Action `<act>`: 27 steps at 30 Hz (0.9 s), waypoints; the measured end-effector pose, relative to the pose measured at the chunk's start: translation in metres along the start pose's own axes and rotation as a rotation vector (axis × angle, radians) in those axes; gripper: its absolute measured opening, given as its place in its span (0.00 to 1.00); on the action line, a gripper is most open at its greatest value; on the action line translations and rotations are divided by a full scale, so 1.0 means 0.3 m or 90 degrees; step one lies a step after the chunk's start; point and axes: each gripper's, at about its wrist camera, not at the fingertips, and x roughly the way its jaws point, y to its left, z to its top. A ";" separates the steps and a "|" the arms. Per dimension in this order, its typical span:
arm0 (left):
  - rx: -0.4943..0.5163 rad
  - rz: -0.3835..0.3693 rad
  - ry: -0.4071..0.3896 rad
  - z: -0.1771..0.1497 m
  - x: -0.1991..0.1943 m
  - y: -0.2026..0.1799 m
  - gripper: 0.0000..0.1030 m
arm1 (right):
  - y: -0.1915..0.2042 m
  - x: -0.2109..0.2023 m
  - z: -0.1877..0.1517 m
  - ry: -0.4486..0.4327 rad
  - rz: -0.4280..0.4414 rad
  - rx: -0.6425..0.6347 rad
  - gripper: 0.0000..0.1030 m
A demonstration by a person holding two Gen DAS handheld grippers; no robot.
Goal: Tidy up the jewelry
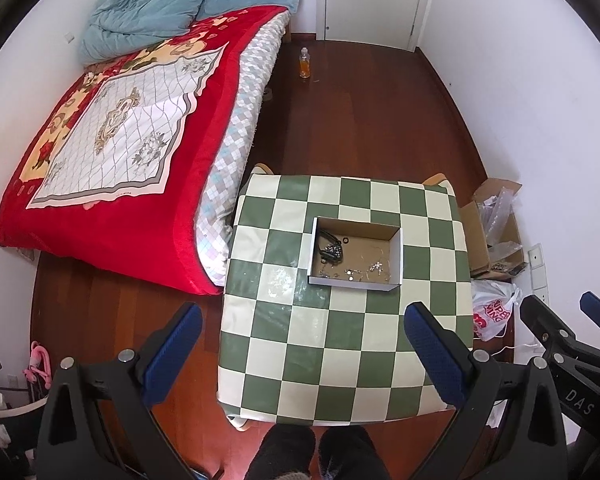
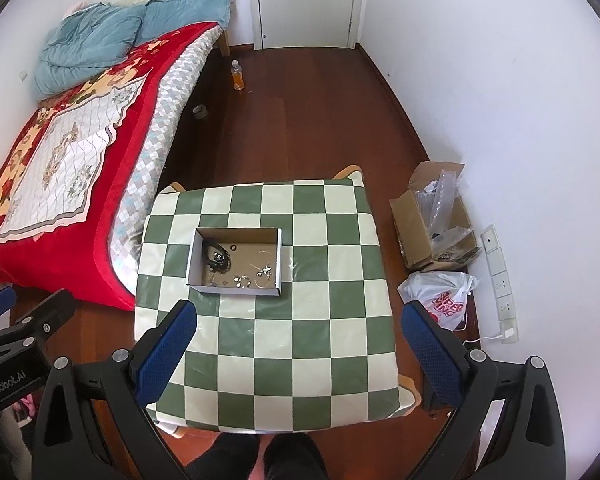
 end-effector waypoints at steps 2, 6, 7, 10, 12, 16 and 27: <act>0.000 0.002 -0.002 0.000 0.000 0.002 1.00 | 0.000 0.002 0.000 0.000 -0.001 0.000 1.00; 0.002 0.004 -0.004 0.003 0.002 0.001 1.00 | 0.000 0.005 0.002 -0.001 -0.002 0.001 1.00; 0.002 0.004 -0.005 0.004 0.003 0.000 1.00 | -0.001 0.006 0.002 -0.001 -0.001 0.000 1.00; 0.004 0.011 -0.014 0.009 -0.002 0.001 1.00 | 0.000 0.008 0.006 -0.002 0.000 -0.002 1.00; 0.002 0.014 -0.017 0.013 -0.003 0.004 1.00 | 0.002 0.008 0.010 -0.004 0.001 -0.005 1.00; 0.002 0.020 -0.018 0.019 -0.004 0.012 1.00 | 0.003 0.008 0.013 -0.006 -0.001 -0.006 1.00; 0.004 0.026 -0.016 0.031 -0.004 0.016 1.00 | 0.007 0.007 0.026 -0.010 -0.001 -0.006 1.00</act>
